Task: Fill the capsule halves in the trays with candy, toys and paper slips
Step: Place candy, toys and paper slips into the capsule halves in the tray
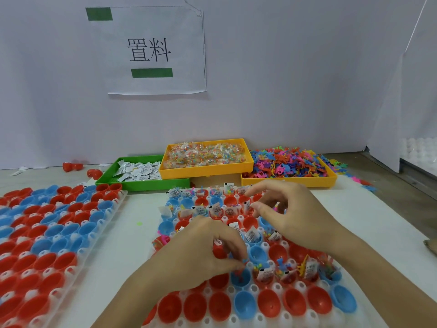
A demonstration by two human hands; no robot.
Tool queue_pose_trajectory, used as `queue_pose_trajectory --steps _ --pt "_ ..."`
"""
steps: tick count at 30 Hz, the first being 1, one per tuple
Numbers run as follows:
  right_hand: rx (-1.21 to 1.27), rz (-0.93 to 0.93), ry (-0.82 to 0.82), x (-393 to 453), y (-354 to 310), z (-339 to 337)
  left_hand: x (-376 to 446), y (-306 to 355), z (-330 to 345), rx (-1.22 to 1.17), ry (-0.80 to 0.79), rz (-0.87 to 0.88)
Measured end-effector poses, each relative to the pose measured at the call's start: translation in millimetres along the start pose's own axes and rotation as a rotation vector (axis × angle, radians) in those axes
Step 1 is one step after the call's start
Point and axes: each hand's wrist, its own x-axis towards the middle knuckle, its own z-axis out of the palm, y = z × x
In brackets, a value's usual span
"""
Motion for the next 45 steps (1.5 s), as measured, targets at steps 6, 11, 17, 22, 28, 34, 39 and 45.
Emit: queue_pose_trajectory --steps 6,11,17,22,28,34,39,45 --pt "-0.014 -0.016 0.021 0 5 0 3 -3 3 0.059 -0.024 0.002" --pt "-0.004 0.001 0.067 2 11 -2 1 -5 3 0.083 0.048 0.038" --pt "0.003 0.083 0.166 5 28 -12 1 -2 -10 0.047 0.154 0.033" --pt "0.002 0.121 0.244 6 40 -16 41 -11 -37 0.190 0.346 -0.071" --pt "-0.003 0.137 0.256 6 49 -15 125 -55 -71 0.516 0.359 -0.317" --pt "-0.011 0.136 0.262 6 52 -14 160 -75 -71 0.726 -0.039 -0.303" --pt "-0.007 0.143 0.256 6 52 -13 162 -78 -74 0.652 0.167 -0.228" --pt "0.003 0.156 0.242 5 51 -14 155 -76 -81 0.481 0.365 -0.208"
